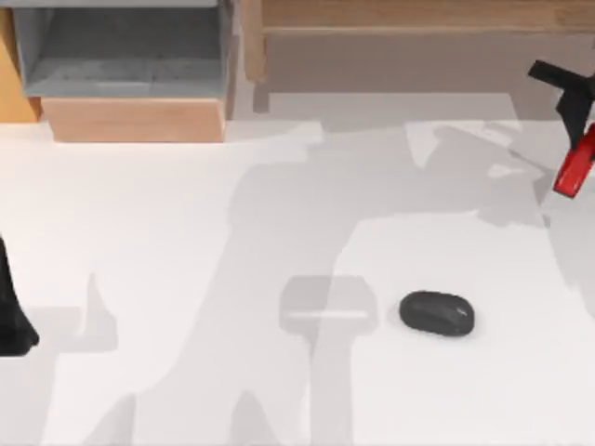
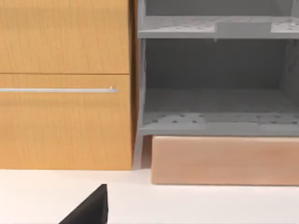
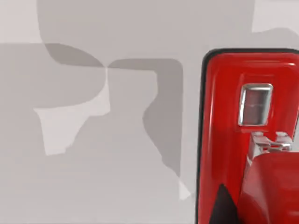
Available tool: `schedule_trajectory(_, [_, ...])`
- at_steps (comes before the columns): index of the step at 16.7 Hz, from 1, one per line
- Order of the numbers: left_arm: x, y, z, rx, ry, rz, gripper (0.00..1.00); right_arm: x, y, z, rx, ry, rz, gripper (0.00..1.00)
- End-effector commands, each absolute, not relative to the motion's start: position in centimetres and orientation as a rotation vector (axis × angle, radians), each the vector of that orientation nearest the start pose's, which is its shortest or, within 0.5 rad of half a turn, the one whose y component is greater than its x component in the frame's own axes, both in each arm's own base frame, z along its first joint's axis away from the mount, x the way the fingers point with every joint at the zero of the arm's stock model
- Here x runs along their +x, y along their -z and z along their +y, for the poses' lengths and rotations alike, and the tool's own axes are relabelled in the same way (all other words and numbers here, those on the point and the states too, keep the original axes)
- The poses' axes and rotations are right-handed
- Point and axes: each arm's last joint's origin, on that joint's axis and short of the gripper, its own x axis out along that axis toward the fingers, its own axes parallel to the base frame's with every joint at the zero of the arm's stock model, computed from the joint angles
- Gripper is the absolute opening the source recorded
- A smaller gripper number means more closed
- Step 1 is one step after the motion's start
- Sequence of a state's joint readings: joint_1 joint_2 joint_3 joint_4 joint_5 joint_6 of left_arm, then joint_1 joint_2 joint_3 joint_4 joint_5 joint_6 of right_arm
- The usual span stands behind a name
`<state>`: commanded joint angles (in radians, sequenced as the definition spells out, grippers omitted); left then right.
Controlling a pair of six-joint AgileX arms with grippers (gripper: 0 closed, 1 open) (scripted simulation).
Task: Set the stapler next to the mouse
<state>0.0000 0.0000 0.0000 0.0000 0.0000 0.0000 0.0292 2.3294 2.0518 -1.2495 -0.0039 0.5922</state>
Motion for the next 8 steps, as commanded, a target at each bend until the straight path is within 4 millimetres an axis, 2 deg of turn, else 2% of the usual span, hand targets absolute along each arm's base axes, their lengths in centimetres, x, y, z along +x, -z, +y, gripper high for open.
schedule_trajectory(4, [10.6,-16.0,-0.1,0.000,0.000,0.000,1.00,45.9,-23.4,4.1,0.422,0.348,1.427,0.00])
schedule_trajectory(8, [10.6,-16.0,-0.1,0.000,0.000,0.000,1.00,45.4,-26.9,6.6,0.387,0.285,1.389,0.00])
